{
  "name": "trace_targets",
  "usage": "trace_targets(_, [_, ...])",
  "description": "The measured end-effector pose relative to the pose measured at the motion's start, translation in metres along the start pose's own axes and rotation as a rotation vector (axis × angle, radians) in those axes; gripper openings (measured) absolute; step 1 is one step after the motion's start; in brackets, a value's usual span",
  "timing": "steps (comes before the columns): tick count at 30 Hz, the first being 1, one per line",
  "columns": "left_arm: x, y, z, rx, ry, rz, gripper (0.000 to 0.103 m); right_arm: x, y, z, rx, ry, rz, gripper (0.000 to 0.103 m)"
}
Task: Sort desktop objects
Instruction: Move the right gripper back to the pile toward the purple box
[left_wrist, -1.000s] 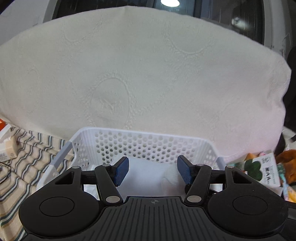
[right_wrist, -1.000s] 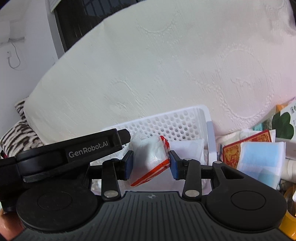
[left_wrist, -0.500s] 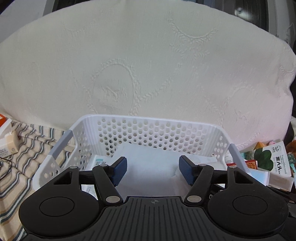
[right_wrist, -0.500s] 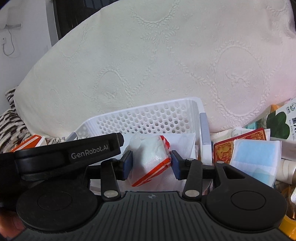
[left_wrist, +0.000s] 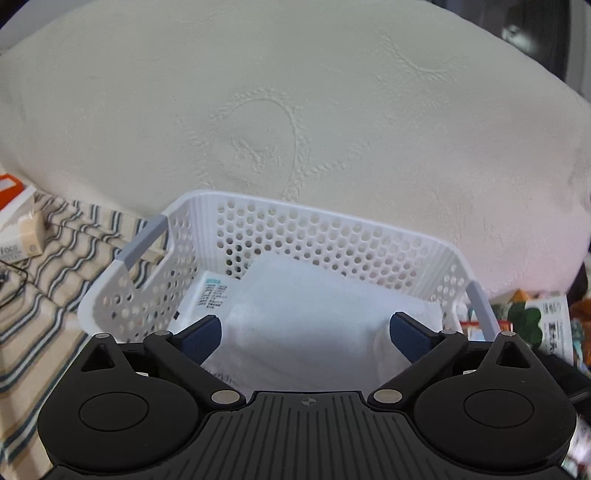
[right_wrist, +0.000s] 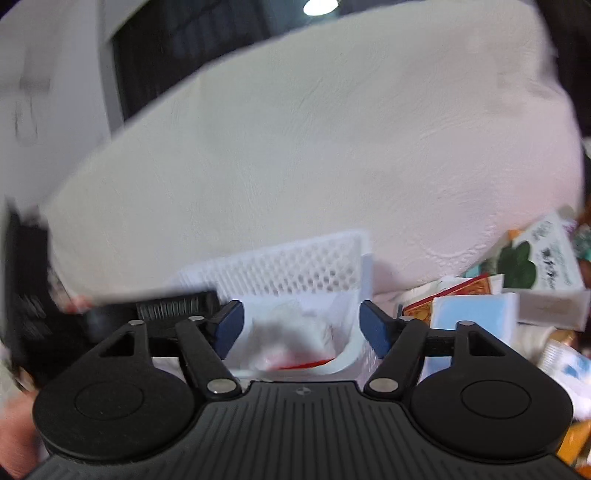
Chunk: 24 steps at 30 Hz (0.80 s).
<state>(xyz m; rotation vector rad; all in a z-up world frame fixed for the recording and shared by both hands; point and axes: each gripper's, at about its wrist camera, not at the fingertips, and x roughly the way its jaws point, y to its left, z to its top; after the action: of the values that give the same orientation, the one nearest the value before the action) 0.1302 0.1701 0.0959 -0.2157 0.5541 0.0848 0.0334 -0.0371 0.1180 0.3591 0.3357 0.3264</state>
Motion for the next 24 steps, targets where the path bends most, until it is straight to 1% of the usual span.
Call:
trace_targets(2, [-0.007, -0.001, -0.006, 0.027, -0.006, 0.005, 0.103, -0.025, -0.021, 0.004, 0.078, -0.038, 0.008, 0.077])
trace_targets(5, [-0.018, -0.006, -0.014, 0.048, -0.025, -0.014, 0.102, -0.061, -0.055, -0.001, 0.175, -0.049, 0.014, 0.078])
trace_targets(9, [-0.034, -0.024, -0.023, 0.068, -0.046, -0.071, 0.102, -0.094, -0.097, -0.024, 0.218, -0.009, -0.061, 0.079])
trace_targets(11, [-0.041, -0.037, -0.027, 0.073, -0.04, -0.129, 0.102, -0.101, -0.117, -0.038, 0.243, 0.04, -0.114, 0.08])
trace_targets(12, [-0.044, -0.045, -0.03, 0.081, -0.023, -0.17, 0.102, -0.104, -0.127, -0.045, 0.264, 0.057, -0.122, 0.08])
trace_targets(14, [-0.052, -0.062, -0.043, 0.1, 0.002, -0.258, 0.103, -0.107, -0.145, -0.057, 0.327, 0.1, -0.111, 0.08])
trace_targets(16, [-0.056, -0.077, -0.062, 0.128, 0.023, -0.321, 0.103, -0.107, -0.149, -0.068, 0.372, 0.128, -0.07, 0.08])
trace_targets(17, [-0.056, -0.083, -0.072, 0.134, 0.032, -0.327, 0.103, -0.104, -0.147, -0.072, 0.36, 0.14, -0.059, 0.08])
trace_targets(18, [-0.053, -0.086, -0.082, 0.135, 0.04, -0.316, 0.103, -0.101, -0.142, -0.074, 0.321, 0.151, -0.06, 0.079])
trace_targets(21, [-0.041, -0.087, -0.11, 0.116, 0.052, -0.257, 0.103, -0.088, -0.118, -0.078, 0.09, 0.171, -0.097, 0.078])
trace_targets(23, [-0.03, -0.082, -0.121, 0.096, 0.064, -0.222, 0.103, -0.073, -0.107, -0.081, -0.045, 0.211, -0.102, 0.078])
trace_targets(24, [-0.026, -0.075, -0.126, 0.07, 0.081, -0.219, 0.103, -0.07, -0.102, -0.083, -0.095, 0.232, -0.096, 0.078])
